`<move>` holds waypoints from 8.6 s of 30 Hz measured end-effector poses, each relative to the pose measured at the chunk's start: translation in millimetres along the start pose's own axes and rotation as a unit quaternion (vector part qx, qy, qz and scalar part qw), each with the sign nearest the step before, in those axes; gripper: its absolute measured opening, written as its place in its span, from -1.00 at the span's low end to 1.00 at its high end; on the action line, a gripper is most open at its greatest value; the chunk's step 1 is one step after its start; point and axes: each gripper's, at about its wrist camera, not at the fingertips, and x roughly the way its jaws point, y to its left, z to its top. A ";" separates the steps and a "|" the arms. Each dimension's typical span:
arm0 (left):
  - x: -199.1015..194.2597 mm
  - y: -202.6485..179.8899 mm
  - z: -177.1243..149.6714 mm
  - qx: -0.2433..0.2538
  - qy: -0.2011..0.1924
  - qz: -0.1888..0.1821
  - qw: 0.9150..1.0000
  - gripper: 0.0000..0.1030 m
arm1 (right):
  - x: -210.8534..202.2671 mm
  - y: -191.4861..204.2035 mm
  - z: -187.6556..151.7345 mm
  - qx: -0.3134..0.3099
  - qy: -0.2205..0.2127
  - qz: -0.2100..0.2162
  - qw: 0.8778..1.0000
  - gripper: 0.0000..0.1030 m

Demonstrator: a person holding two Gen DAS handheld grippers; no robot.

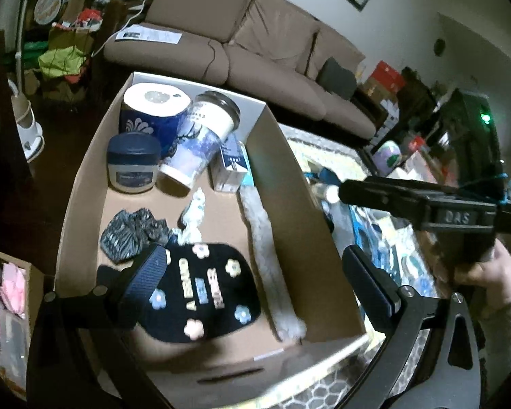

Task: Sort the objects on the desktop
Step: 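Carry the tumbler cup with the right gripper and set it in the cardboard box, then grasp the blue floss box with the right gripper while the left gripper grasps the teal container, then carry the floss box and teal container toward the cardboard box with both grippers, then lower the teal-and-white container into the cardboard box and open the left gripper, then withdraw both grippers from the box and move them over the cluttered table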

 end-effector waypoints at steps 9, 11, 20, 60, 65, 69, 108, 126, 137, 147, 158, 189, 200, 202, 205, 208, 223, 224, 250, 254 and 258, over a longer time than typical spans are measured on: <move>-30.1 -35.7 -15.3 0.045 0.003 0.055 0.997 1.00 | -40.4 -3.4 -60.2 0.027 -0.014 0.004 1.000 0.85; -37.9 -42.5 -17.3 0.048 0.000 0.061 0.997 1.00 | -52.4 -4.9 -70.9 0.030 -0.023 -0.005 0.999 0.89; -61.5 -83.8 -31.8 0.081 -0.007 0.080 0.994 1.00 | -103.1 -2.4 -115.0 0.015 -0.067 -0.055 0.996 0.97; 98.0 -281.2 -148.3 0.187 0.108 0.001 0.976 1.00 | -103.2 -241.4 -311.7 0.217 -0.031 -0.217 0.951 0.82; 116.8 -299.3 -135.9 0.200 0.106 0.000 0.974 1.00 | -107.1 -244.3 -318.0 0.201 -0.033 -0.216 0.955 0.23; 139.8 -323.6 -126.1 0.218 0.102 -0.004 0.971 1.00 | -131.5 -257.5 -328.3 0.241 -0.068 -0.175 0.952 0.23; 223.0 -373.1 -103.1 0.228 0.100 -0.067 0.966 0.57 | -169.9 -293.6 -331.2 0.261 -0.114 -0.175 0.943 0.23; -10.1 -68.4 14.6 0.096 -0.012 0.052 0.994 0.57 | -98.8 -83.4 -153.9 0.058 -0.111 -0.040 0.991 0.23; -19.5 36.2 22.1 0.020 -0.026 0.045 0.998 0.57 | 60.1 11.8 -19.2 0.093 0.009 0.006 0.996 0.23; -28.0 82.8 12.4 -0.047 -0.050 -0.006 0.998 0.57 | 142.9 34.2 9.3 0.065 0.056 -0.169 0.982 0.23; -24.9 85.9 12.4 -0.049 -0.056 -0.020 0.997 0.57 | 179.6 37.5 9.6 0.064 0.131 -0.206 0.968 0.30; 79.4 47.1 68.9 0.012 0.087 0.085 0.993 0.57 | -2.9 11.1 -39.7 -0.001 -0.012 -0.066 0.998 0.52; 127.9 49.4 74.8 0.049 0.105 0.178 0.977 0.83 | 0.1 24.4 -46.9 -0.041 -0.026 -0.046 0.998 0.52; 125.3 47.6 76.4 0.050 0.103 0.185 0.976 0.83 | 0.2 23.0 -48.4 -0.040 -0.026 -0.044 0.998 0.52; 105.0 44.1 80.0 0.042 0.080 0.168 0.982 0.83 | -4.2 20.8 -51.4 -0.039 -0.028 -0.042 0.998 0.52; 74.2 41.0 81.3 0.040 0.056 0.151 0.986 0.84 | -7.5 19.9 -54.1 -0.038 -0.029 -0.045 0.998 0.52; -25.8 20.6 2.7 0.059 0.044 0.131 0.989 1.00 | -19.5 57.7 -83.9 -0.040 -0.018 -0.025 0.999 0.64; -30.9 19.0 -5.1 0.060 0.046 0.130 0.989 1.00 | -20.9 60.8 -87.7 -0.040 -0.018 -0.025 0.999 0.66; -78.0 -48.4 -81.3 0.100 0.047 0.113 0.987 1.00 | -73.2 70.7 -159.5 -0.017 -0.038 -0.051 0.998 0.81; -76.4 -58.9 -86.9 0.102 0.046 0.110 0.988 1.00 | -79.1 64.2 -166.9 -0.010 -0.040 -0.053 0.998 0.85; -73.2 -69.6 -93.2 0.103 0.047 0.105 0.988 1.00 | -86.7 52.9 -175.5 -0.001 -0.045 -0.054 0.998 0.98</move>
